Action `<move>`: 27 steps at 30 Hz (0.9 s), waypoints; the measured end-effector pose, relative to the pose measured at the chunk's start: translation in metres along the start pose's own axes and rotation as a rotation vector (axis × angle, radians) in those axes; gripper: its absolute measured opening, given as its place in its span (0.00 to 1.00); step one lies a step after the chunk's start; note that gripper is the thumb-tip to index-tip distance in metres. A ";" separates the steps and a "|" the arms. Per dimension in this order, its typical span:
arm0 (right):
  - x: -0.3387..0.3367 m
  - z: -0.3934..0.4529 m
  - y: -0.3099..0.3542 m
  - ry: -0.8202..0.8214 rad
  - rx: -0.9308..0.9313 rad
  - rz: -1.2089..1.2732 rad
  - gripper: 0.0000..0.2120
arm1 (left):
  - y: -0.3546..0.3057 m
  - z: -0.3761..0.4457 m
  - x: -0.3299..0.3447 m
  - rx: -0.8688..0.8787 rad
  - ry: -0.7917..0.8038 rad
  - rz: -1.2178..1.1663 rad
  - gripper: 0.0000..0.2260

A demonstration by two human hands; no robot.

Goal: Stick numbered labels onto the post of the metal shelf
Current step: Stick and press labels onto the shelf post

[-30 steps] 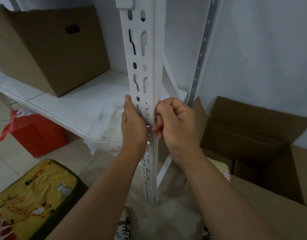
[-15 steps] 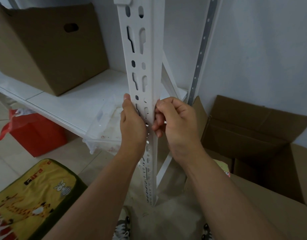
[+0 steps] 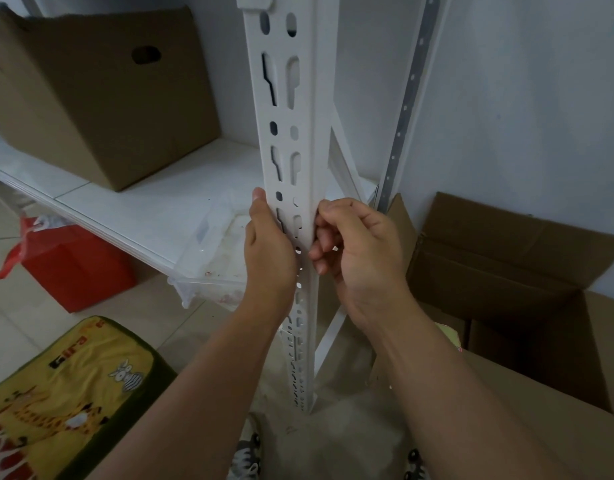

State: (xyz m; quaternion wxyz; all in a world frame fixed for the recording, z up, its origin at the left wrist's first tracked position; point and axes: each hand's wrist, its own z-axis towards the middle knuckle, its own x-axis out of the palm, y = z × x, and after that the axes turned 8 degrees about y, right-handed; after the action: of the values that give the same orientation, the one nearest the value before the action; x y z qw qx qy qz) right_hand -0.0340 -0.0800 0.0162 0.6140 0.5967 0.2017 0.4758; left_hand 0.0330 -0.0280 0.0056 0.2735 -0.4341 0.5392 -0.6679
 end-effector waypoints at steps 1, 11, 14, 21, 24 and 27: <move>0.000 0.001 0.002 0.000 0.009 0.008 0.12 | 0.000 0.000 0.000 -0.001 -0.007 0.007 0.30; 0.003 0.005 0.004 -0.055 0.052 -0.020 0.13 | 0.001 0.000 0.002 -0.016 -0.045 0.022 0.24; 0.004 0.005 0.006 -0.072 0.065 -0.050 0.13 | 0.000 0.000 0.003 -0.023 -0.055 0.035 0.24; 0.006 0.000 0.000 -0.116 0.089 -0.113 0.16 | 0.003 0.001 0.002 -0.036 -0.074 0.040 0.23; 0.005 -0.005 -0.007 -0.080 0.093 0.006 0.15 | 0.002 0.002 0.001 -0.031 -0.057 0.052 0.24; 0.004 -0.006 -0.008 -0.055 0.097 0.077 0.16 | 0.001 0.001 -0.001 -0.020 -0.039 0.070 0.26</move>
State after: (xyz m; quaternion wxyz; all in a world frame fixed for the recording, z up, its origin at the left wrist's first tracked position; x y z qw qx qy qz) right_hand -0.0342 -0.0728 0.0091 0.5709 0.6457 0.1844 0.4723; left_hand 0.0338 -0.0279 0.0040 0.3026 -0.4306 0.5552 -0.6440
